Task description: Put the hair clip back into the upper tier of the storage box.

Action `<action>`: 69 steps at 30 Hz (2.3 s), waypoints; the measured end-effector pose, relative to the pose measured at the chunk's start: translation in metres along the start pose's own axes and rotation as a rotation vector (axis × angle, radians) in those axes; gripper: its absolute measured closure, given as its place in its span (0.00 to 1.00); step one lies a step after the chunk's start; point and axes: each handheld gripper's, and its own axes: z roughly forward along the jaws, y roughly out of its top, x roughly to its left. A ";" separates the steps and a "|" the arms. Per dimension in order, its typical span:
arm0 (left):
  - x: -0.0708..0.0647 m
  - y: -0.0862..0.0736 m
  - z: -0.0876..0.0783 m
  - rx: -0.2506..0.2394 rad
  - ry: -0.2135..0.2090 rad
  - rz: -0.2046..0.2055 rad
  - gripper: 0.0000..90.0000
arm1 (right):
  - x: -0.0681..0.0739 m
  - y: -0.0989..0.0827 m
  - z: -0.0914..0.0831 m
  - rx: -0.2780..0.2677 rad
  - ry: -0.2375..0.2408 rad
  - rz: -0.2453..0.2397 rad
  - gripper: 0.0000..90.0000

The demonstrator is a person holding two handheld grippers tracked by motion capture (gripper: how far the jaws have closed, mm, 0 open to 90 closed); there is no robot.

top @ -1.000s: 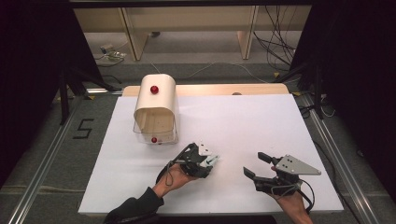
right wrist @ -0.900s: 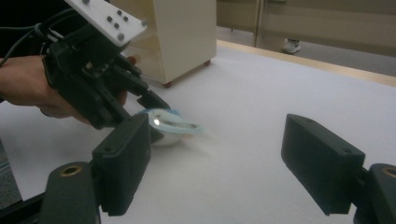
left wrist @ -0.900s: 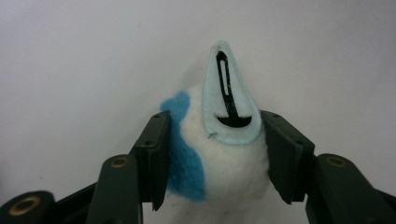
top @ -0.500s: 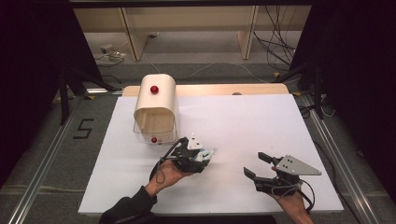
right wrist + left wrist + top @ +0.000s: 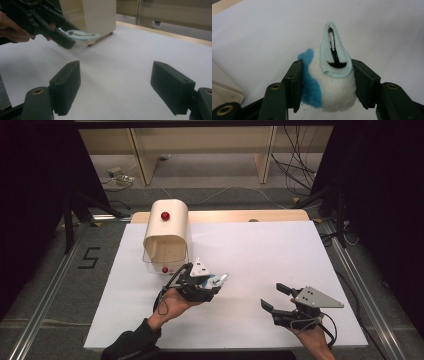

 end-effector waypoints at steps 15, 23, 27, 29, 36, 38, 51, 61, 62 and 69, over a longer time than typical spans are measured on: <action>-0.003 0.008 -0.021 -0.044 -0.003 0.005 0.52 | 0.000 0.000 0.001 0.000 0.002 0.001 0.28; 0.000 0.011 -0.031 -0.060 0.000 0.005 0.52 | 0.000 0.000 0.001 0.000 0.004 0.003 0.28; 0.002 0.012 -0.037 -0.076 0.004 0.001 0.52 | 0.000 0.000 0.001 0.001 0.004 0.003 0.28; 0.003 0.013 -0.040 -0.080 0.006 0.000 0.52 | 0.000 0.000 0.001 0.003 0.005 0.001 0.28; 0.005 0.016 -0.050 -0.093 0.009 0.002 0.52 | 0.001 0.000 0.001 0.006 0.004 -0.002 0.28; 0.006 0.016 -0.051 -0.096 0.010 0.001 0.52 | 0.001 0.000 0.001 0.005 0.005 -0.001 0.28; 0.009 0.021 -0.062 -0.120 0.020 0.007 0.52 | 0.000 -0.001 0.003 0.007 0.006 -0.002 0.28; 0.016 0.025 -0.077 -0.156 0.066 0.016 0.52 | 0.001 -0.001 0.004 0.012 0.007 -0.003 0.28; 0.017 0.025 -0.078 -0.154 0.071 0.013 0.52 | 0.001 -0.001 0.004 0.010 0.007 -0.003 0.28; 0.023 0.027 -0.088 -0.177 0.097 0.003 0.52 | 0.001 -0.001 0.003 0.014 0.007 -0.003 0.28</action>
